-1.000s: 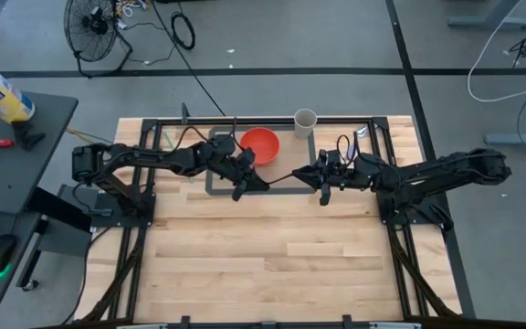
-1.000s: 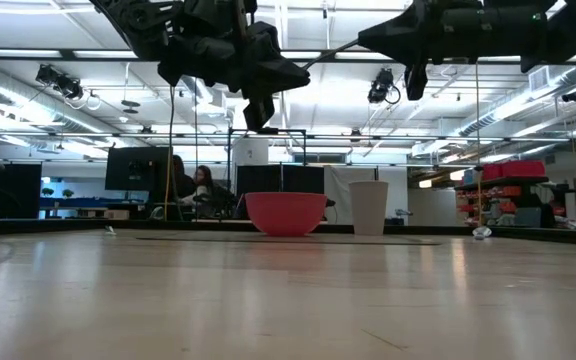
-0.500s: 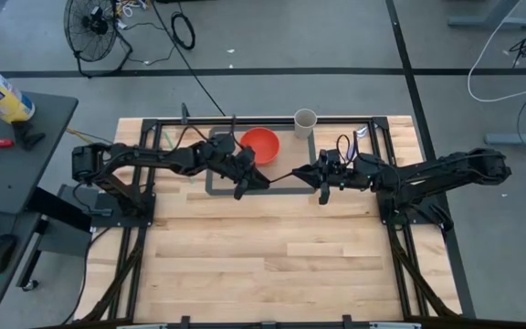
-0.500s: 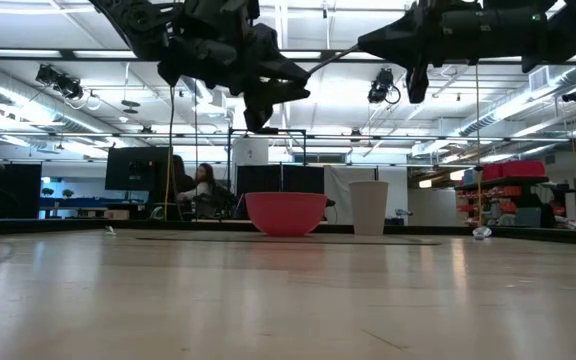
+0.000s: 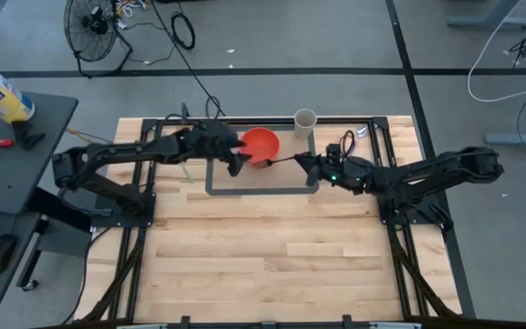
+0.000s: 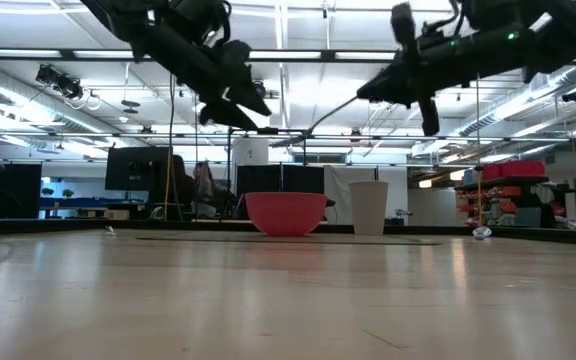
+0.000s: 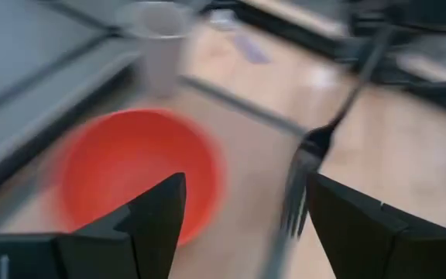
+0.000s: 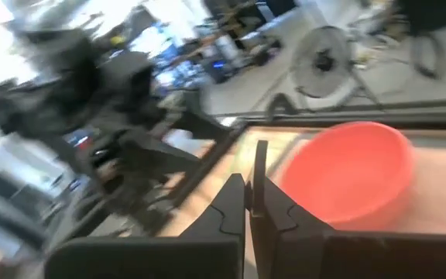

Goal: Pick & Place Utensil
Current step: Put the black fork in the orange bowl on the transparent mat

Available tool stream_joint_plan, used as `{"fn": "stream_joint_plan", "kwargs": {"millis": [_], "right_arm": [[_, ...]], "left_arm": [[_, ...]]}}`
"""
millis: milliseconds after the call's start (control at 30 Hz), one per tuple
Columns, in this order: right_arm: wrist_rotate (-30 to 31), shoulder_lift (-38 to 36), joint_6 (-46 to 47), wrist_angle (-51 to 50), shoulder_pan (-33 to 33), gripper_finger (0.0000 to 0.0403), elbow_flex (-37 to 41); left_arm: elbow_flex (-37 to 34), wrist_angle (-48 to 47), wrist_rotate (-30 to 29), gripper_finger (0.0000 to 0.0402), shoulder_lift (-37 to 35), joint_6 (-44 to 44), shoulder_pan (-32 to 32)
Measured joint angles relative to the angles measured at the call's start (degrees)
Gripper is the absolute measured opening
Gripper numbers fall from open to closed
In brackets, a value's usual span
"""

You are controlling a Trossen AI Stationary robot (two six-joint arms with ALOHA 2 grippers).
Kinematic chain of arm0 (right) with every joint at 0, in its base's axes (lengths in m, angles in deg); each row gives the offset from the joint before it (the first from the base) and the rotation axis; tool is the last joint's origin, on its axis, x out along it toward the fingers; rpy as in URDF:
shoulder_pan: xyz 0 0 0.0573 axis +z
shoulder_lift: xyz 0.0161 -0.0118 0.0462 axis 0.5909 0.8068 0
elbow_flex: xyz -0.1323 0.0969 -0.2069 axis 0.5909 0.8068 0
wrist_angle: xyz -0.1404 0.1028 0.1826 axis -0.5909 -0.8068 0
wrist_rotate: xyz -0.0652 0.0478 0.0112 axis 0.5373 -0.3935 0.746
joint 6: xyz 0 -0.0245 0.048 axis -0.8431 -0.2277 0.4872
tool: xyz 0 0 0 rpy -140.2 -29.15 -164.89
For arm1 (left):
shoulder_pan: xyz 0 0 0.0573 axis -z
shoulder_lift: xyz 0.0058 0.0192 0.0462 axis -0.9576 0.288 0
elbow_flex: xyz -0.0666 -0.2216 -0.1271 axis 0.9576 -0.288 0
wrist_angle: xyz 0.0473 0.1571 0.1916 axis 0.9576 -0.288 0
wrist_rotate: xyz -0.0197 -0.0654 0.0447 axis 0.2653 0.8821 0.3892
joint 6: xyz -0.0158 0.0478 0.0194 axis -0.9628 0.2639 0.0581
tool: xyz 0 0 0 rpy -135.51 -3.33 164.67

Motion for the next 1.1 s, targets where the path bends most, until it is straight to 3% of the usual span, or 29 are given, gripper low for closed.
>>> {"fn": "stream_joint_plan", "kwargs": {"millis": [200, 300, 533, 667, 1100], "right_arm": [[4.2, 8.0, 1.6, -4.3, -2.0, 0.0001, -8.0], [4.7, 12.5, 0.8, -8.3, -3.8, 0.0001, -13.8], [6.1, 19.7, 8.3, -10.6, -6.7, 0.0001, -17.4], [7.3, 21.5, 12.5, -9.8, -8.2, 0.0001, -17.4], [6.9, 26.2, 21.4, -10.0, -11.0, 0.0001, -17.4]], "left_arm": [[0.1, -9.5, -29.2, 0.0255, -2.6, -1.9, 4.7], [0.0, -14.7, -37.3, 0.0248, -1.3, -5.4, 6.5], [-0.1, -24.5, -44.9, 0.0243, 4.4, -13.6, 10.7], [-0.6, -22.9, -49.9, 0.0243, 7.3, -13.0, 11.3], [-7.6, -13.5, -51.1, 0.0243, 8.2, -11.0, 4.4]]}}
